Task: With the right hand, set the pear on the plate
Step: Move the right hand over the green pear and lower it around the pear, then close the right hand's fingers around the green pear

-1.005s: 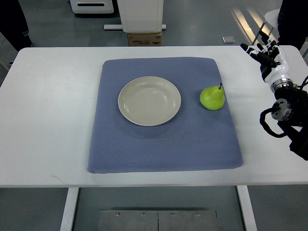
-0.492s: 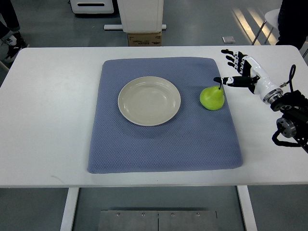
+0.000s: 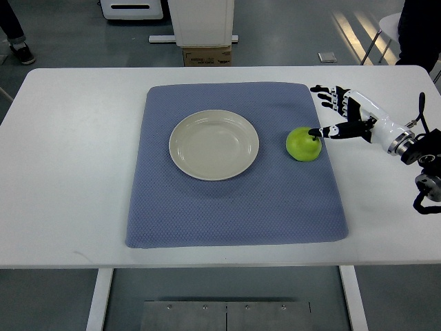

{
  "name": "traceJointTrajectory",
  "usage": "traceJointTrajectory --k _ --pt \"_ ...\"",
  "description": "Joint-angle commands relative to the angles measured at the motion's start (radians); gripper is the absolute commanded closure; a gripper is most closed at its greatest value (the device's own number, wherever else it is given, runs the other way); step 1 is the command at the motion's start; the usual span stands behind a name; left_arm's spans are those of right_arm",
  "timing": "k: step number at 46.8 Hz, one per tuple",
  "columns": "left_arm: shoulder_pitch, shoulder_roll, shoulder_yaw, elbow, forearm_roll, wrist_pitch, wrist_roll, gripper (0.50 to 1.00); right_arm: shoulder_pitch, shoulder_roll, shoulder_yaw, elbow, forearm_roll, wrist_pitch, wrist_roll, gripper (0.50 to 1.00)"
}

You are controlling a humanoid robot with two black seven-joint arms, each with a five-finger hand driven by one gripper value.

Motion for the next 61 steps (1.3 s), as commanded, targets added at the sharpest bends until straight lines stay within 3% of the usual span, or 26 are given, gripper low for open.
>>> traceJointTrajectory --k 1,9,31,39,61 --pt "0.0 0.0 0.0 0.0 0.0 0.0 0.0 0.5 0.001 0.001 0.078 0.001 0.002 0.0 0.0 0.5" --pt "0.0 0.0 0.0 0.0 0.0 0.0 0.0 0.5 0.004 -0.004 0.158 0.016 0.002 0.018 0.0 0.5" --pt "0.0 0.0 0.0 0.0 0.0 0.001 0.0 0.5 -0.024 -0.076 0.116 0.114 -0.012 0.058 0.0 0.5" --pt "0.0 0.0 0.0 0.0 0.0 0.0 0.0 0.5 -0.052 -0.062 0.063 0.114 -0.013 0.032 0.0 0.5" --pt "0.0 0.0 0.0 0.0 0.0 0.0 0.0 0.5 -0.072 0.036 -0.054 0.09 -0.022 -0.141 0.0 0.5"
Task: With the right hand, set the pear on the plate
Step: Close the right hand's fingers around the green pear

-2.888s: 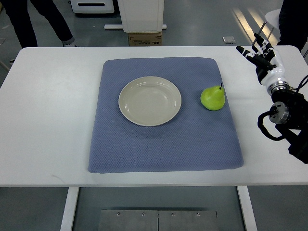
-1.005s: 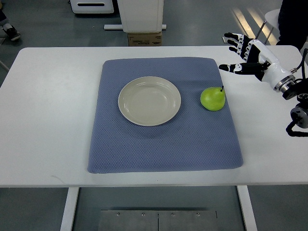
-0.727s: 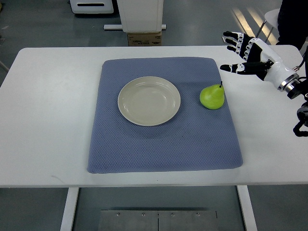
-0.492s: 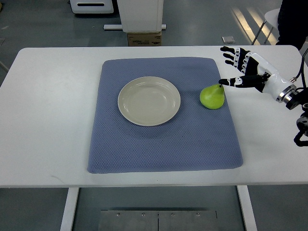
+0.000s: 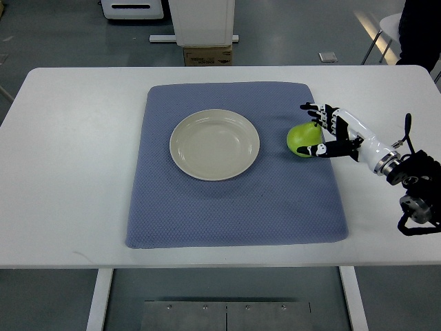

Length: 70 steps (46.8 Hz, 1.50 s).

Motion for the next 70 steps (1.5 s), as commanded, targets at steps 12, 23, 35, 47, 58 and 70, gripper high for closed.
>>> traceJointTrajectory --k 12,23,35,47,58,70 --pt "0.0 0.0 0.0 0.0 0.0 0.001 0.0 0.5 0.002 0.085 -0.022 -0.066 -0.02 -0.071 0.0 0.5" --pt "0.0 0.0 0.0 0.0 0.0 0.0 0.0 0.5 0.004 0.152 -0.021 -0.157 -0.02 -0.105 0.0 0.5" --pt "0.0 0.0 0.0 0.0 0.0 0.0 0.0 0.5 0.004 0.197 -0.022 -0.25 -0.02 -0.112 0.0 0.504" --pt "0.0 0.0 0.0 0.002 0.0 0.0 0.0 0.5 0.007 0.194 -0.036 -0.25 -0.03 -0.112 0.0 0.563" --pt "0.0 0.0 0.0 0.0 0.0 0.0 0.0 0.5 0.022 0.194 -0.072 -0.25 -0.05 -0.119 0.0 0.624" --pt "0.0 0.0 0.0 0.0 0.0 0.0 0.0 0.5 0.058 0.195 -0.128 -0.244 -0.069 -0.119 0.0 1.0"
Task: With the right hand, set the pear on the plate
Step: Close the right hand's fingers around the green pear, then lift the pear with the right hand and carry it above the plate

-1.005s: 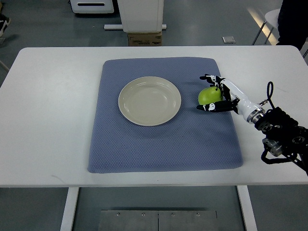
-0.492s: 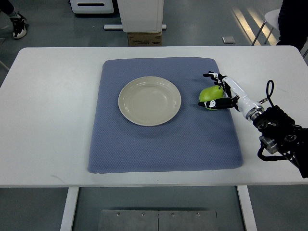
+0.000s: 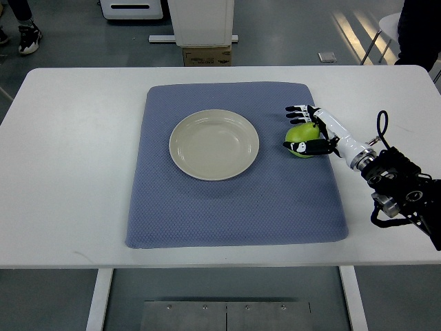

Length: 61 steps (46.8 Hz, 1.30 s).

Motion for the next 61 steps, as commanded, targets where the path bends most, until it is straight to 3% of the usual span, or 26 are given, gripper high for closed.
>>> traceJointTrajectory --k 1,36,50,61 --pt "0.0 0.0 0.0 0.0 0.0 0.0 0.0 0.5 0.017 0.0 -0.031 0.0 -0.01 0.0 0.0 1.0" --pt "0.0 0.0 0.0 0.0 0.0 0.0 0.0 0.5 0.083 -0.009 -0.034 0.005 0.004 0.0 0.0 1.0" --pt "0.0 0.0 0.0 0.0 0.0 0.0 0.0 0.5 0.167 -0.055 -0.029 0.005 0.004 0.055 0.0 1.0" --pt "0.0 0.0 0.0 0.0 0.0 0.0 0.0 0.5 0.176 -0.056 -0.029 0.006 0.004 0.059 0.0 1.0"
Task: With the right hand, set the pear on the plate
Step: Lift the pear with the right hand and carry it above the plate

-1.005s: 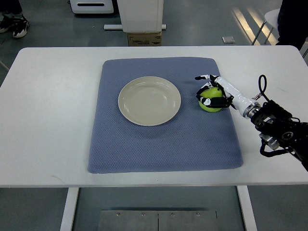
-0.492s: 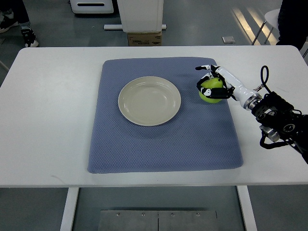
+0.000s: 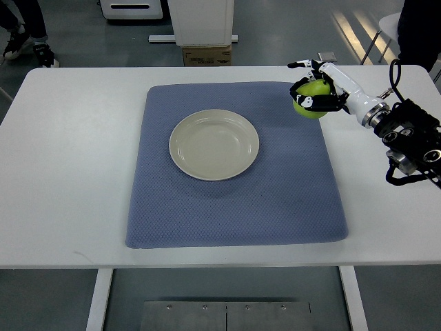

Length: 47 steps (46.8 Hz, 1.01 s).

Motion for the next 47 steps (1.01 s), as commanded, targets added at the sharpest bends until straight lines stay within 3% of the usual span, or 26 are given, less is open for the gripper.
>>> traceJointTrajectory --k 1,18,29,47 --pt "0.0 0.0 0.0 0.0 0.0 0.0 0.0 0.5 0.006 0.005 0.0 0.001 0.0 0.0 0.0 1.0" --pt "0.0 0.0 0.0 0.0 0.0 0.0 0.0 0.5 0.058 0.134 0.003 0.008 0.001 -0.001 0.0 1.0" --pt "0.0 0.0 0.0 0.0 0.0 0.0 0.0 0.5 0.062 0.295 0.007 -0.023 0.003 -0.014 0.0 1.0" --pt "0.0 0.0 0.0 0.0 0.0 0.0 0.0 0.5 0.042 0.301 -0.003 -0.107 0.001 -0.017 0.0 1.0"
